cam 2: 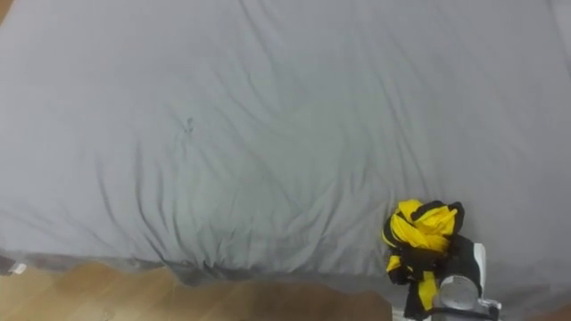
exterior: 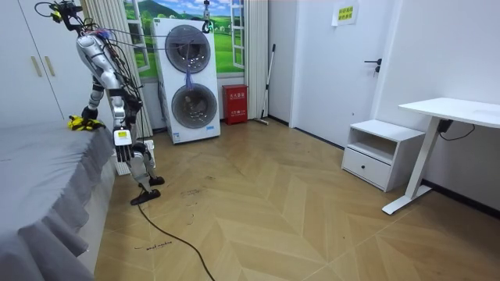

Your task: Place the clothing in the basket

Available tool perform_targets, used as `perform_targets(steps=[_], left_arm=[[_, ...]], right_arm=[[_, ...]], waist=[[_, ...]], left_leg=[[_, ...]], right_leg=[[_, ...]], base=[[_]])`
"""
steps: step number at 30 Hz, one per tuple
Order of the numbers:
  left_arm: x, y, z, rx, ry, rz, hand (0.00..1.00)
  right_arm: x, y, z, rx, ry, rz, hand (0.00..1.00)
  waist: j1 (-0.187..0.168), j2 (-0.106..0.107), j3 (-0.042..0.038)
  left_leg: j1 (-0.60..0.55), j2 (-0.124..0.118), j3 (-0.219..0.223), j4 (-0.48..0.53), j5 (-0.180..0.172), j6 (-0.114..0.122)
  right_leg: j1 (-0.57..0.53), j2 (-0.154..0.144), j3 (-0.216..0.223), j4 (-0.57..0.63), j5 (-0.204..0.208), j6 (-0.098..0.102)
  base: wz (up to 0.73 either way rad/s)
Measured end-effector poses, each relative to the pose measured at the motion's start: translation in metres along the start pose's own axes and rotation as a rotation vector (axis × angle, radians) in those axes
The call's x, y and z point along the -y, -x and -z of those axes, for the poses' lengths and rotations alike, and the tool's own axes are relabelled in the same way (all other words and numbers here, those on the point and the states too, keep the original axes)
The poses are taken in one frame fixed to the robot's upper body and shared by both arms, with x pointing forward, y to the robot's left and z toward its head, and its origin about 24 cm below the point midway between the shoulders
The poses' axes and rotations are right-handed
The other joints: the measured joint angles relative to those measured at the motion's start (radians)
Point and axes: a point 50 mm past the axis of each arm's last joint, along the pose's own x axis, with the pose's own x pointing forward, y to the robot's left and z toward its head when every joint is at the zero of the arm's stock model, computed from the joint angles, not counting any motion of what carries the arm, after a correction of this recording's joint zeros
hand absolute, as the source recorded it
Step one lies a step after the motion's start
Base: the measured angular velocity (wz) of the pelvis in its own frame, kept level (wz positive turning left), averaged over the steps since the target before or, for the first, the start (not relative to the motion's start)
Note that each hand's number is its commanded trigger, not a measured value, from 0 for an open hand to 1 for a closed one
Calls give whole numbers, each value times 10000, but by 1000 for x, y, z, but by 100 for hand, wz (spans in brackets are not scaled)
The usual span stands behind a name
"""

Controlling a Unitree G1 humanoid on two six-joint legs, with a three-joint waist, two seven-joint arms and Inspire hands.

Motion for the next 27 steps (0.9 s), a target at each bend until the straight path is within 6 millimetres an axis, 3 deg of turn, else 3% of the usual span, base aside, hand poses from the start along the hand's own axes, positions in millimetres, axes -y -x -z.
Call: perform_targets(steps=[9, 13, 14, 16, 22, 27], left_arm=[[-5, 2, 4, -9, 249, -307, 0], [-7, 3, 7, 28, 398, -468, 0], [-9, 4, 10, -31, 402, -561, 0], [-9, 5, 11, -27, 262, -597, 0], [-2, 3, 1, 234, -384, -352, 0], [-2, 3, 5, -42, -965, -316, 0]], right_arm=[[3, 10, 3, 720, -670, -348, 100], [0, 24, -2, 1559, -988, -854, 100], [0, 27, 0, 1598, -1134, -903, 100], [-1, 29, -7, 1796, -1423, -991, 100], [13, 36, -35, 3055, -2391, -580, 100], [24, 37, -25, 2823, -2382, -259, 100]], waist=[[-234, -44, -27], [-618, -246, -98], [-689, -356, -166], [-819, -437, -224], [-1413, -396, -228], [-1746, -350, -227]], left_leg=[[1142, -96, 132, -283, 0, 2], [1920, -136, 398, -484, -3, 6], [2244, -136, 500, -556, -7, 6], [2643, -134, 662, -720, -12, 5], [3389, -57, 1108, -848, -211, 13], [3804, 55, 1627, -899, -340, -42]], right_leg=[[964, -19, 308, -87, -75, 106], [1676, -23, 607, -297, -134, 157], [1951, -12, 755, -402, -132, 163], [2223, -9, 909, -410, -146, 185], [2633, 68, 1404, -398, -157, 212], [2782, 180, 1956, -375, -138, 211]], base=[[-6], [-15], [-26], [-31], [-25], [-35]])
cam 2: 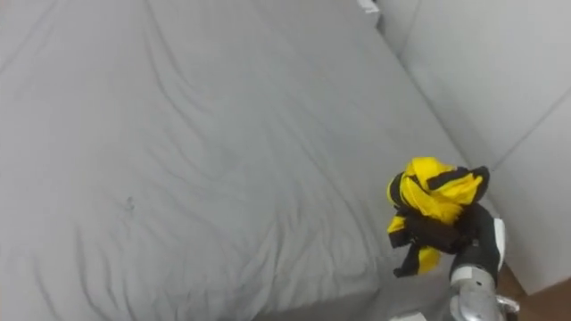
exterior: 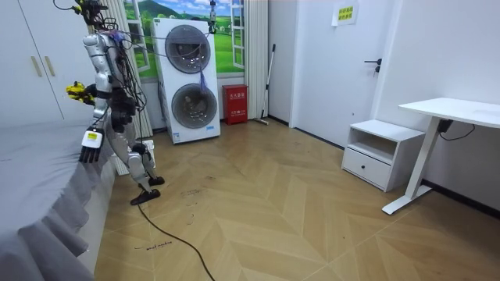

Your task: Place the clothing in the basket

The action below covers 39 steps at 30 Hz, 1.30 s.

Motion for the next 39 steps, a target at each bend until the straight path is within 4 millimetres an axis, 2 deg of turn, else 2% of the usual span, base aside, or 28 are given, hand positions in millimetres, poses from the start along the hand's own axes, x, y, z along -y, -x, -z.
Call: perform_targets(steps=[2, 5, 8, 12, 14, 16, 19, 23, 25, 26, 28, 30, 31, 35, 39], left_arm=[[0, 1, 5, -329, -82, 2, 0], [-2, 2, 11, -607, -319, -45, 0], [-6, 4, 21, -939, -206, -158, 0], [-8, 5, 27, -1222, -154, -237, 0], [-8, 6, 30, -1336, -165, -249, 0], [-8, 6, 31, -1448, -175, -232, 0], [-7, 7, 31, -1515, -136, -197, 0], [-8, 5, 26, -1427, -198, -221, 0], [-7, 3, 20, -1333, -206, -175, 0], [-6, 2, 19, -1313, -175, -128, 0], [-2, -1, 9, -1188, 76, 26, 0], [2, -2, 6, -1230, 526, 134, 0], [4, -3, 3, -1217, 848, 168, 0], [7, -5, -8, -794, 911, 248, 0], [8, -6, -14, -457, 748, 324, 0]], right_arm=[[9, 2, 4, -195, -37, 346, 100], [25, 8, 15, -568, 9, 813, 100], [30, 15, 25, -941, 54, 871, 100], [32, 17, 31, -1222, 58, 804, 100], [38, 19, 40, -1603, 89, 986, 100], [43, 22, 48, -2010, 27, 1226, 100], [47, 24, 57, -2459, -163, 1438, 100], [44, 17, 59, -2797, -655, 1543, 100], [45, 12, 57, -2881, -692, 1717, 100], [47, 10, 57, -2900, -657, 1785, 100], [50, 7, 54, -2853, -988, 2022, 100], [47, 3, 52, -2888, -1236, 2151, 100], [45, 0, 52, -2935, -1306, 2278, 100], [43, -8, 48, -2959, -1783, 2783, 100], [37, -17, 44, -2970, -2656, 3269, 100]], waist=[[-226, 71, 13], [-256, 140, 19], [-380, 199, 40], [-634, 323, 88], [-700, 358, 73], [-725, 507, 36], [-827, 658, 10], [-1247, 870, 11], [-1266, 1031, 54], [-1269, 1112, 45], [-1238, 1434, 62], [-1215, 1590, 51], [-1232, 1663, 81], [-1222, 1831, 147], [-1201, 1919, 165]], left_leg=[[78, 7, 179, -20, -9, -13], [232, 71, 451, -129, -38, -59], [337, 167, 849, -122, -125, -116], [336, 220, 1004, -125, -184, -166], [345, 228, 1076, -122, -194, -182], [168, 332, 1301, -99, -226, -200], [-199, 361, 1541, 8, -225, -201], [-1096, 374, 1626, 269, -219, -189], [-1515, 398, 1720, 443, -222, -183], [-1680, 412, 1749, 496, -229, -173], [-2218, 424, 1849, 545, -201, -117], [-2529, 425, 2016, 545, -139, -49], [-2710, 408, 2032, 552, -63, -30], [-3347, 320, 2010, 557, 79, 40], [-3738, 334, 1989, 617, 125, 88]], right_leg=[[-13, 31, 237, 11, 4, -3], [-18, 103, 543, 6, 12, -12], [-41, 200, 858, 17, 33, -44], [-170, 302, 1155, 14, 56, -73], [-200, 328, 1213, 8, 57, -77], [-456, 373, 1326, 18, 121, -114], [-910, 417, 1505, 156, 188, -129], [-1926, 447, 1596, 560, 198, -123], [-2383, 439, 1606, 714, 207, -119], [-2548, 439, 1621, 749, 217, -111], [-3215, 456, 1710, 998, 235, -105], [-3675, 401, 1827, 1309, 235, -105], [-3928, 375, 1858, 1485, 209, -106], [-4736, 329, 1862, 1792, 173, -111], [-5151, 313, 1790, 1934, 173, -108]], base=[[-30], [-26], [-36], [-22], [-10], [-26], [-21], [-9], [-10], [-10], [-13], [-22], [-10], [4], [6]])
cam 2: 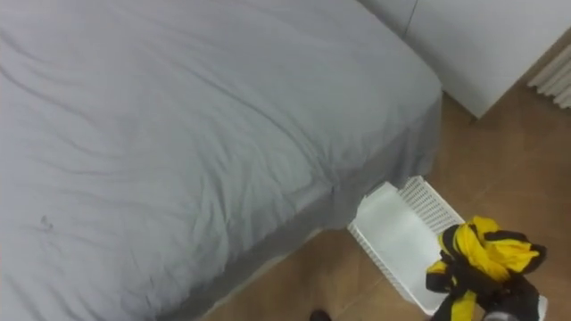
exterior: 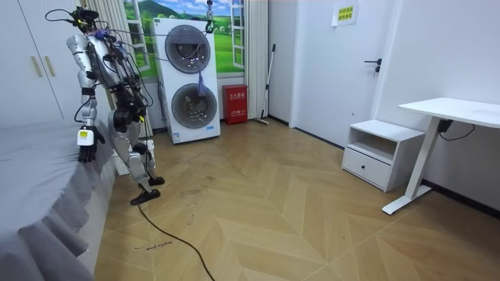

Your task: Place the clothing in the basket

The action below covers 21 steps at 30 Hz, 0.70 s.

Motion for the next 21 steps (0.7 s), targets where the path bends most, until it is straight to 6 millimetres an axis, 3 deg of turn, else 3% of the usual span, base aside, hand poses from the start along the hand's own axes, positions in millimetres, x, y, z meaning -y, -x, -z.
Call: perform_targets(steps=[1, 2, 7, 21], left_arm=[[1, 0, -2, 93, -95, 71, 0], [2, 0, -4, 150, -158, 121, 0], [9, -1, -11, 489, -264, 358, 0], [13, -1, -19, 662, -135, 312, 0]], right_arm=[[-3, -1, -2, -9, -169, 45, 36], [-4, -2, -3, -12, -257, 57, 0], [-10, -4, -8, -160, -981, 158, 0], [-15, -7, -12, -487, -1740, 403, 0]], waist=[[14, 47, 8], [29, 71, 21], [127, 180, 39], [275, 113, 85]], left_leg=[[-137, 0, -27, 6, 24, 21], [-192, -5, -35, 2, 48, 28], [-541, -175, -120, -69, 230, 62], [-632, -187, -244, -94, 230, 62]], right_leg=[[-142, -7, -26, 41, 1, 0], [-210, -8, -36, 59, 1, 0], [-620, -165, -114, 218, -45, 21], [-631, -179, -211, 125, -73, 16]], base=[[8], [9], [8], [2]])
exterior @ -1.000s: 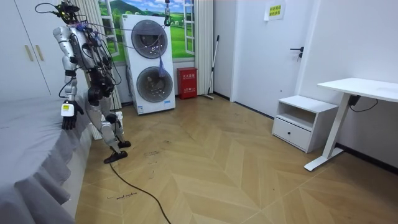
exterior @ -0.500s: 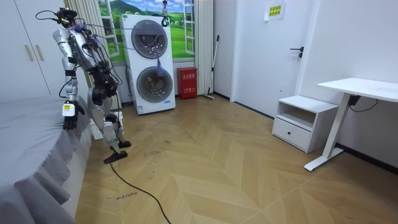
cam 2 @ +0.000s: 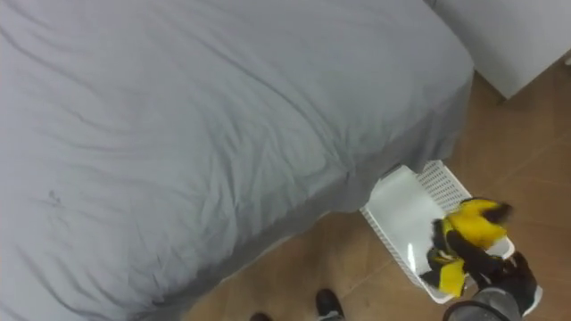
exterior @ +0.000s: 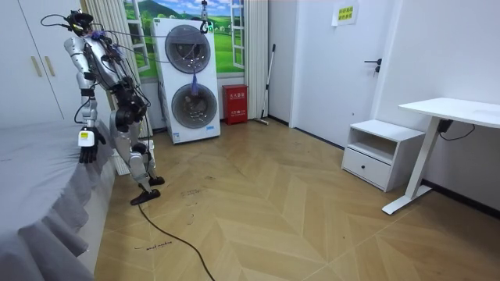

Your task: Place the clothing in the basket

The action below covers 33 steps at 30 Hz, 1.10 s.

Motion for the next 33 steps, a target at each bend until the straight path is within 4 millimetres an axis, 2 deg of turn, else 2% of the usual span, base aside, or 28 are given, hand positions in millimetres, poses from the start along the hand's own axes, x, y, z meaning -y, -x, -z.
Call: perform_targets(steps=[7, 13, 18, 21, 23, 26, 27, 28, 29, 30, 31, 32, 33], left_arm=[[-1, 0, 0, 45, 3, 107, 0], [1, 0, -3, 153, 14, 345, 0], [1, 0, -2, 131, 3, 450, 0], [1, 1, 0, 128, 8, 493, 0], [2, 2, 3, 138, -2, 577, 0], [-1, 4, 10, 100, -43, 627, 0], [-2, 5, 13, 127, -88, 623, 0], [-4, 5, 15, 124, -147, 602, 0], [-6, 6, 18, 88, -27, 555, 0], [-7, 6, 18, 83, 29, 538, 0], [-8, 6, 20, 94, -42, 554, 0], [-8, 7, 23, 71, -175, 572, 0], [-7, 8, 24, 34, -189, 575, 0]], right_arm=[[17, -2, 1, 60, 296, 376, 0], [27, -1, 7, -58, 485, 541, 0], [28, -1, 7, -72, 541, 486, 0], [40, 0, 15, -280, 734, 567, 0], [55, 2, 25, -480, 1194, 666, 0], [67, 5, 34, -708, 1768, 571, 0], [74, 9, 43, -964, 2035, 484, 0], [82, 13, 54, -1315, 2287, 404, 0], [90, 18, 67, -1727, 2528, 328, 0], [93, 21, 72, -1933, 2603, 276, 0], [99, 27, 85, -2313, 2822, 146, 0], [102, 33, 97, -2696, 2971, -24, 0], [104, 37, 103, -2931, 3016, -66, 0]], waist=[[55, 19, -12], [311, 86, -47], [331, 104, -60], [236, 101, -60], [277, 29, -58], [265, -34, -35], [266, -135, -25], [264, -244, -44], [259, -367, -109], [280, -412, -142], [266, -531, -184], [239, -696, -187], [230, -745, -224]], left_leg=[[-1, 11, -35, 23, -1, 0], [-1, 9, -35, 36, -1, 0], [102, -6, -69, 33, -1, 0], [278, -13, -251, 30, 1, -3], [581, -1, -283, 26, -1, -5], [972, -1, -324, -1, -4, -8], [1240, 4, -355, -75, -3, -9], [1507, 7, -426, -150, 0, -18], [1706, 10, -589, -163, 6, -31], [1815, 10, -680, -169, 6, -32], [2052, 2, -894, -181, 3, -37], [2305, -14, -1173, -218, 5, -62], [2443, -23, -1311, -242, -6, -90]], right_leg=[[31, 14, -21, -39, 0, 0], [24, 13, -29, -10, 1, -2], [125, 8, -32, 18, 1, -2], [401, -32, -250, 3, -61, -18], [742, -44, -310, -3, -146, -21], [1228, -102, -423, -155, -161, -26], [1534, -97, -492, -227, -182, -41], [1894, -109, -627, -410, -184, -48], [2246, -150, -839, -582, -182, -69], [2431, -155, -929, -668, -183, -71], [2796, -147, -1106, -840, -188, -79], [3219, -140, -1370, -1103, -183, -84], [3452, -138, -1433, -1240, -177, -82]], base=[[0], [0], [0], [18], [15], [7], [19], [32], [36], [42], [49], [53], [55]])
